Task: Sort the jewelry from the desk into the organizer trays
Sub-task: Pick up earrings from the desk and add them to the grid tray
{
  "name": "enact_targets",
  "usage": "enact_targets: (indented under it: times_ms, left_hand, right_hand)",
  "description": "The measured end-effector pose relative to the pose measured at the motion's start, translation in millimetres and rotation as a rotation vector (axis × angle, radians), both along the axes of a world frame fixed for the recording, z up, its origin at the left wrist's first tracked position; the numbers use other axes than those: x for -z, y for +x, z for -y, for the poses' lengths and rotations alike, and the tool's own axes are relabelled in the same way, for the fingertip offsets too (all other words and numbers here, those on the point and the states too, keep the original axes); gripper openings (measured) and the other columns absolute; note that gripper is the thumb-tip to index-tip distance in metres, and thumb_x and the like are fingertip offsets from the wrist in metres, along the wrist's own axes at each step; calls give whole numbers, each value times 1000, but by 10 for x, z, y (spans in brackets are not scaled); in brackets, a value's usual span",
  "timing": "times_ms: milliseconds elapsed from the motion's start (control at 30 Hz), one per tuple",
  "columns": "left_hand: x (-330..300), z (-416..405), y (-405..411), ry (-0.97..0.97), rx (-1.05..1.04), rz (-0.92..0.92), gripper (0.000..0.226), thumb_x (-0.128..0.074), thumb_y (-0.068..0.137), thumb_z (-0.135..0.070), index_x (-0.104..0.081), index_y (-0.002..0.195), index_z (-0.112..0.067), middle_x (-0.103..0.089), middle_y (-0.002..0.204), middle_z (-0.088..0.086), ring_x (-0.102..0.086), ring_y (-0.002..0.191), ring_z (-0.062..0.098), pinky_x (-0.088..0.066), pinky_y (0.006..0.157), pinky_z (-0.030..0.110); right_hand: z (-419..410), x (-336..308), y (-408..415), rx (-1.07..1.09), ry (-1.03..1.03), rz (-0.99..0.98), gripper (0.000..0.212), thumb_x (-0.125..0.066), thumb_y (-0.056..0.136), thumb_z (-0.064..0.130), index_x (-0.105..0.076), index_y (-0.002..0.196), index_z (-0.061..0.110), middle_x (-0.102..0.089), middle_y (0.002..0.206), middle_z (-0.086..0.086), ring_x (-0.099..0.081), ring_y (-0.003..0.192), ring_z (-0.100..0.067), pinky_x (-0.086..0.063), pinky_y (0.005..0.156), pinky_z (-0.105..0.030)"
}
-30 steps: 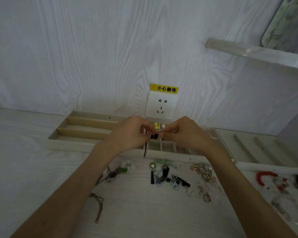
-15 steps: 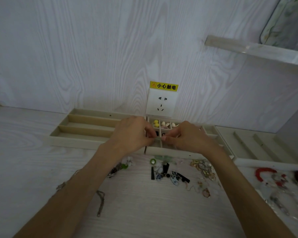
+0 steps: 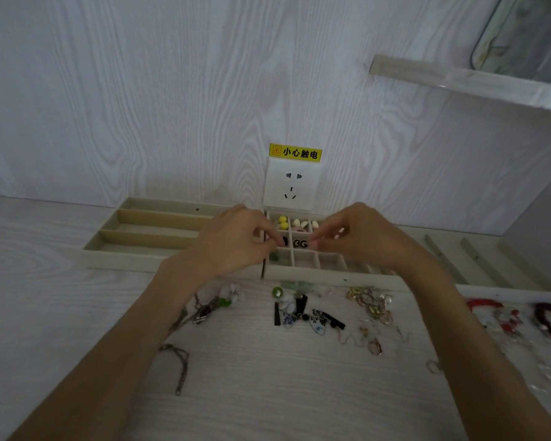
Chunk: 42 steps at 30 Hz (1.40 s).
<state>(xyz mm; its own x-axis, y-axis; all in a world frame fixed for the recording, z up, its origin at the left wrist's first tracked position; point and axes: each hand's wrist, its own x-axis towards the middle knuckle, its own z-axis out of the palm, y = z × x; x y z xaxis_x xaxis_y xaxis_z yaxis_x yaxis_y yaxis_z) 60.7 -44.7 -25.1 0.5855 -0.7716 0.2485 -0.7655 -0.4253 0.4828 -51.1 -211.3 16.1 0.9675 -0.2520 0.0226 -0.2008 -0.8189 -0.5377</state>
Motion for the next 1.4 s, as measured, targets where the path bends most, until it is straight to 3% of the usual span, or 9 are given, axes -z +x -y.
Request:
enact_targets:
  times_ms: [200,400,533,633,867,1000,1100,1300,1400]
  left_hand:
    - [-95,-54,-87,-46,169,-140,14,-66,85,-26,-73,93,-36,-68,84,-21,-62,79,-8,-47,70,7]
    - [-26,-69,-141,-50,199,-200,14,-70,83,-21,-74,91,-32,-72,88,-17,-64,80,-9,-50,74,11]
    - [-7,-90,-130,-50,174,-186,15,-71,82,-19,-74,92,-31,-70,84,-20,-63,78,-9,-47,70,6]
    - [-4,-102,-125,-49,172,-190,16,-70,83,-18,-75,92,-30,-69,83,-21,-63,79,-10,-50,73,11]
    - [-64,-133,-181,7,217,-199,25,-71,79,-13,-72,91,-34,-71,88,-18,-61,77,-8,-51,72,14]
    - [-71,-117,-223,60,219,-178,27,-71,77,-13,-72,93,-35,-68,87,-21,-61,78,-6,-50,71,16]
    - [-77,-112,-231,72,231,-192,32,-70,77,-9,-71,98,-34,-68,89,-22,-60,79,-8,-47,70,12]
    - [-115,-102,-243,60,323,-359,62,-75,73,-9,-56,128,-32,-61,108,-21,-57,99,-10,-42,77,4]
    - [-121,-71,-271,-60,297,-458,52,-77,75,-29,-59,124,-32,-68,109,-16,-61,101,-6,-41,84,10]
  right_hand:
    - [-119,114,-293,-65,-277,-90,14,-70,80,32,-73,93,36,-63,70,18,-54,60,4,-37,60,-12]
    - [-283,353,-328,-154,-404,-22,23,-58,88,41,-64,110,45,-66,79,13,-54,67,-4,-45,61,-24]
    - [-324,414,-281,-103,-388,24,22,-62,84,46,-69,103,37,-52,60,17,-44,52,2,-32,50,-15]
    - [-333,428,-244,-83,-379,28,18,-64,84,40,-70,100,35,-45,58,19,-44,55,1,-32,51,-13]
    - [-282,392,-292,-44,-210,-76,12,-69,81,35,-72,91,30,-60,75,15,-55,66,-1,-45,60,-21]
    - [-320,386,-280,-13,-231,-110,12,-69,80,29,-71,91,26,-52,69,17,-55,71,-7,-43,57,-21]
    - [-302,353,-272,32,-183,-80,13,-75,74,33,-72,85,27,-57,67,15,-59,70,-8,-45,60,-22]
    - [-206,124,-345,52,143,57,8,-78,71,29,-71,73,33,-65,68,10,-53,53,4,-41,53,-11]
    - [-247,15,-322,85,372,138,9,-74,75,28,-74,84,25,-65,63,16,-53,50,10,-41,50,-5]
